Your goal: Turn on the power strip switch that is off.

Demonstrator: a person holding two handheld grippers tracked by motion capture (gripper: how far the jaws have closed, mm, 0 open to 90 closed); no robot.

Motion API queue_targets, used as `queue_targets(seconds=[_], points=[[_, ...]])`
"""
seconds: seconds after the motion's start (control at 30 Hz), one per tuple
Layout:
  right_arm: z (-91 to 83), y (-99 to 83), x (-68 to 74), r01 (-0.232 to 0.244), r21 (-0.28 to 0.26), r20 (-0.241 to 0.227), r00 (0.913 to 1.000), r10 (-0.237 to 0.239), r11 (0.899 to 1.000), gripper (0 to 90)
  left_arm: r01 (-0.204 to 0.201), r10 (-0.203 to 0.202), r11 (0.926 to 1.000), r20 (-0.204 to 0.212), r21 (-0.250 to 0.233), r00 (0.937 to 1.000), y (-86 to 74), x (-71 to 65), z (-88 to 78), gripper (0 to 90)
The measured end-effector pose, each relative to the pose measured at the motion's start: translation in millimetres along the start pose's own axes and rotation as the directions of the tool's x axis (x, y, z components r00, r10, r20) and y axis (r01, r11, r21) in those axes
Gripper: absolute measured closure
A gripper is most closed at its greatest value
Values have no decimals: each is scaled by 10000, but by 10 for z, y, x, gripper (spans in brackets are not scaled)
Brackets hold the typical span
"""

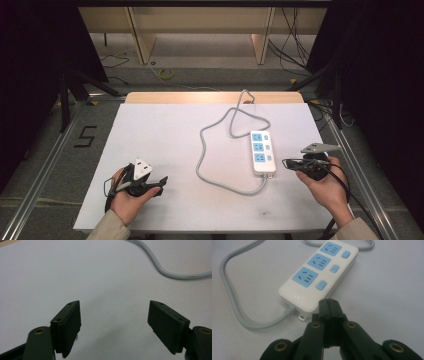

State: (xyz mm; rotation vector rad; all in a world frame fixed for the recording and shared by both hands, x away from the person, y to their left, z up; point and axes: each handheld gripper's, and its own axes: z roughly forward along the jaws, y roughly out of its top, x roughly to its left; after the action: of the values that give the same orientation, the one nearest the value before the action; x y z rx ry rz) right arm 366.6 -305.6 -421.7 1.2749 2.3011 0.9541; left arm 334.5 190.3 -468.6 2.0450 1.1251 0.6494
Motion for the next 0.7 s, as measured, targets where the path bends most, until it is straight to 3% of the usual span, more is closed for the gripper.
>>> queue_targets(seconds=[0.7], points=[[54, 166, -5, -37, 424, -14, 10000, 37, 9991, 900, -47, 47, 10000, -4, 24, 10000, -2, -11, 8, 267]])
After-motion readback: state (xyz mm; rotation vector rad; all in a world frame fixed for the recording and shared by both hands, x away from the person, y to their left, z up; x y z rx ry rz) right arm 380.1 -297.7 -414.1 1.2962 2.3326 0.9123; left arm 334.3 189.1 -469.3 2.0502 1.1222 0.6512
